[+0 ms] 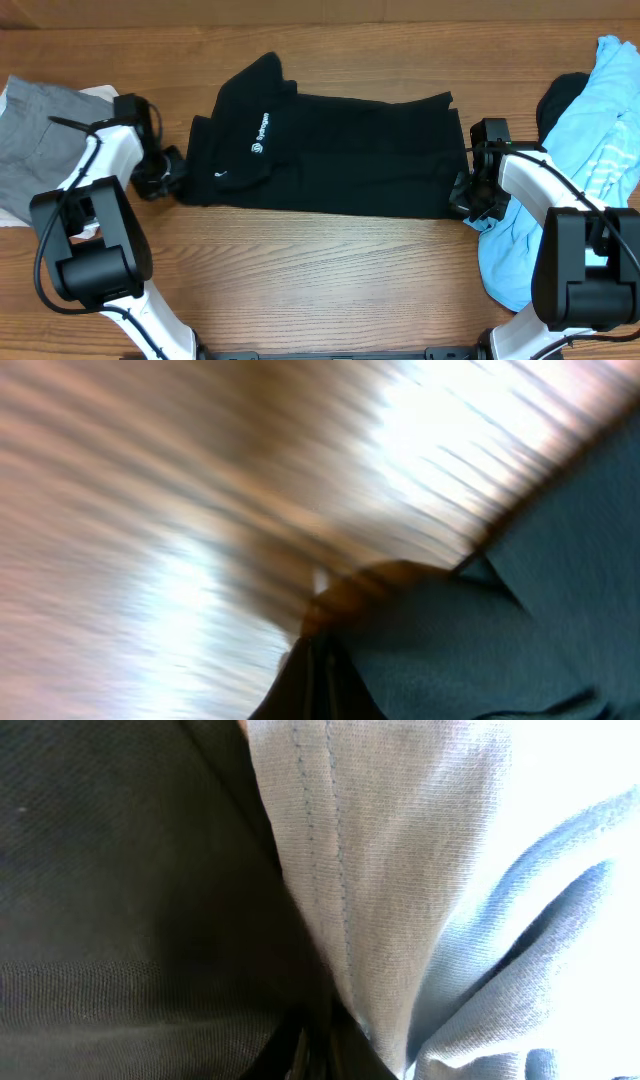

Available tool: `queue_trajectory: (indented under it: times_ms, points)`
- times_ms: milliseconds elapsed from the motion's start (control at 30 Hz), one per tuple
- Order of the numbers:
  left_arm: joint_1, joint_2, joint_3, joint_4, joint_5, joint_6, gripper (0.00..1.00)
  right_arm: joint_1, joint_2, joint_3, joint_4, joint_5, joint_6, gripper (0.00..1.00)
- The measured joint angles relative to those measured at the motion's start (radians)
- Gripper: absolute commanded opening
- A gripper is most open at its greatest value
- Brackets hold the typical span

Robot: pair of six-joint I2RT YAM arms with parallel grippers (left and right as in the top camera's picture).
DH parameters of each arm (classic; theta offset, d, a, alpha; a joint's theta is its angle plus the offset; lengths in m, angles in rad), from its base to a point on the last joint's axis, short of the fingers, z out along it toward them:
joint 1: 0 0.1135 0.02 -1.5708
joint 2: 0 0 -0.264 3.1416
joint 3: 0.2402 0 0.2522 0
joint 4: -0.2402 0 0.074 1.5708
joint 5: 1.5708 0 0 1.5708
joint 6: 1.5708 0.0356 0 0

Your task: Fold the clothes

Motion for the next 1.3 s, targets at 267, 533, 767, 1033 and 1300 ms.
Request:
queue_trajectory:
  times_ms: [267,533,767,1033,1300]
  points:
    - [0.040,0.000,0.001,-0.064,-0.161,-0.027,0.04,0.000,0.000,0.000,-0.010,0.000,0.000,0.05]
    - [0.047,-0.003,0.000,-0.111,-0.196,-0.034,0.33,0.000,0.000,0.001,-0.026,-0.007,0.000,0.05]
    - [0.043,-0.199,0.027,-0.161,-0.123,-0.022,0.27,0.000,0.000,0.001,-0.026,-0.009,0.000,0.06]
    - [-0.156,-0.284,0.028,-0.205,0.055,0.051,0.36,0.000,0.000,0.001,-0.025,-0.010,0.000,0.07]
    - [-0.408,-0.220,-0.050,-0.143,0.016,0.103,0.36,0.000,0.000,0.001,-0.017,-0.010,0.000,0.10]
